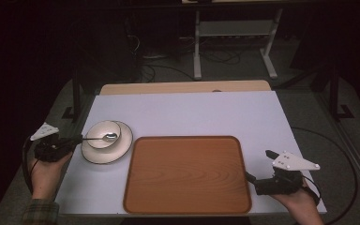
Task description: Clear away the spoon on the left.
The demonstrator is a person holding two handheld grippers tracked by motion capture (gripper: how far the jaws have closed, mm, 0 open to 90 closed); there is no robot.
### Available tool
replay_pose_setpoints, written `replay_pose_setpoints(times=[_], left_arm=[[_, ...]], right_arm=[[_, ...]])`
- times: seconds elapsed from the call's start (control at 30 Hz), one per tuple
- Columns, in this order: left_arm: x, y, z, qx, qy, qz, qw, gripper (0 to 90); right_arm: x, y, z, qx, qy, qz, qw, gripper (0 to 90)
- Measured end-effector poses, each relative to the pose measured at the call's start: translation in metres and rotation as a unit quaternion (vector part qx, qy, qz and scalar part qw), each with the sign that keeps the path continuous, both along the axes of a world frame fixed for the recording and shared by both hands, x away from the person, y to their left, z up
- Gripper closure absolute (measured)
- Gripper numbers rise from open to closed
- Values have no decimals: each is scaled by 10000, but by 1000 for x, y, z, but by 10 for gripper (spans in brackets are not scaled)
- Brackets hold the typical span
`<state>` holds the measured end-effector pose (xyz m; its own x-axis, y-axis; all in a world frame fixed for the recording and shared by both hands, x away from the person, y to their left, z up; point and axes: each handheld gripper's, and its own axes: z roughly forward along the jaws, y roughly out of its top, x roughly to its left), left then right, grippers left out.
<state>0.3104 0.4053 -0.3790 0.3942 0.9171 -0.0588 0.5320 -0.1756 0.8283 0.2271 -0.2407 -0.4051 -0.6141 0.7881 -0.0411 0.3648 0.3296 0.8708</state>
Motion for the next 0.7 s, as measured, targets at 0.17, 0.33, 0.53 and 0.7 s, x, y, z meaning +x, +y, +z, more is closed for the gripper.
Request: replay_pose_setpoints(times=[0.17,0.33,0.53,0.7], left_arm=[[6,0,-2,58,46,16,10000,891],[10,2,-2,32,39,73,10000,891],[22,5,-4,45,91,158,9998,892],[29,8,-5,22,88,241,9997,892]], right_arm=[[0,0,0,-3,0,-1,10000,0],[0,-1,0,4,-16,-27,10000,0],[0,0,0,5,3,-31,10000,0],[0,-1,0,7,5,-50,10000,0]])
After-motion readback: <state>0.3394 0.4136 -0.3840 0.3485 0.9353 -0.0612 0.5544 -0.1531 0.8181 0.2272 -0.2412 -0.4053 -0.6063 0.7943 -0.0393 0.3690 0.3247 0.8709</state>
